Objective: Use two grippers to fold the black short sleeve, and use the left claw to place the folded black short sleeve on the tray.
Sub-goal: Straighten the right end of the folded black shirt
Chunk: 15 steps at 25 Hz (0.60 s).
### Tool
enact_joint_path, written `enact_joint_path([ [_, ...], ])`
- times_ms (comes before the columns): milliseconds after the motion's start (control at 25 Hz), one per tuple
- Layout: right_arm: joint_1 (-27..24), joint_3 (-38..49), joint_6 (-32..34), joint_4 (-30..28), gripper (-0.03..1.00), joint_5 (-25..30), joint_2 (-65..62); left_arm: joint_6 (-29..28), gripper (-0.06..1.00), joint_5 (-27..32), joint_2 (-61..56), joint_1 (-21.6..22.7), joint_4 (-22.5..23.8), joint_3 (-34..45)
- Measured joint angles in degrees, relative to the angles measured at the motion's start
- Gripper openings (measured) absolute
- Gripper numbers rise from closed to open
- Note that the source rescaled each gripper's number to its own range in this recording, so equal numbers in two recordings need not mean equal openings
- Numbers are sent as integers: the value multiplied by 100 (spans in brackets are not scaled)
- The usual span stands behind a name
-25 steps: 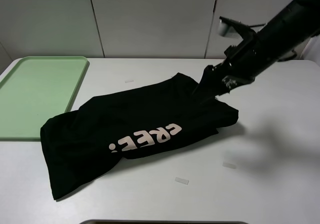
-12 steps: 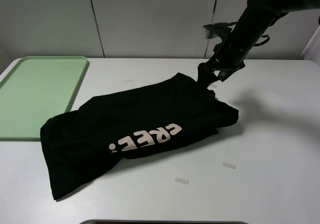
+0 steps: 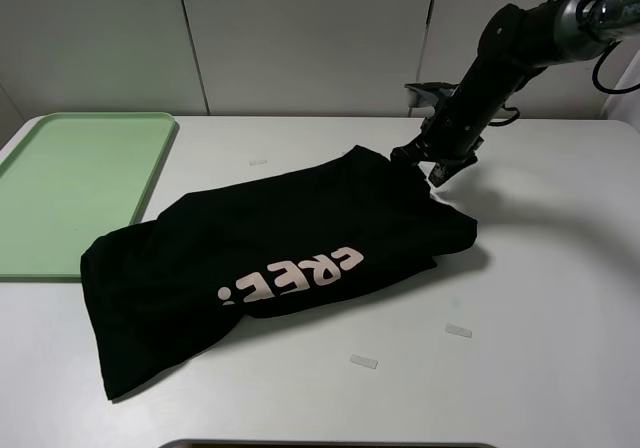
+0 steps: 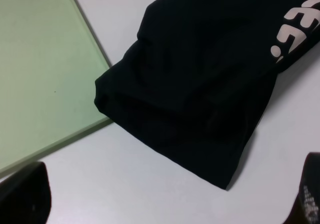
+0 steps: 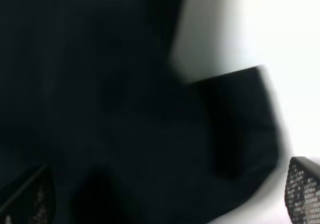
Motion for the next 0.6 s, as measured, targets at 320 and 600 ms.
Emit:
enact_joint_path([
  [320, -468, -307, -83, 594, 100, 39, 93, 0, 100, 0, 0, 0, 1, 0],
  [600, -546, -314, -199, 926, 100, -31, 401, 0, 100, 0, 0, 0, 1, 0],
])
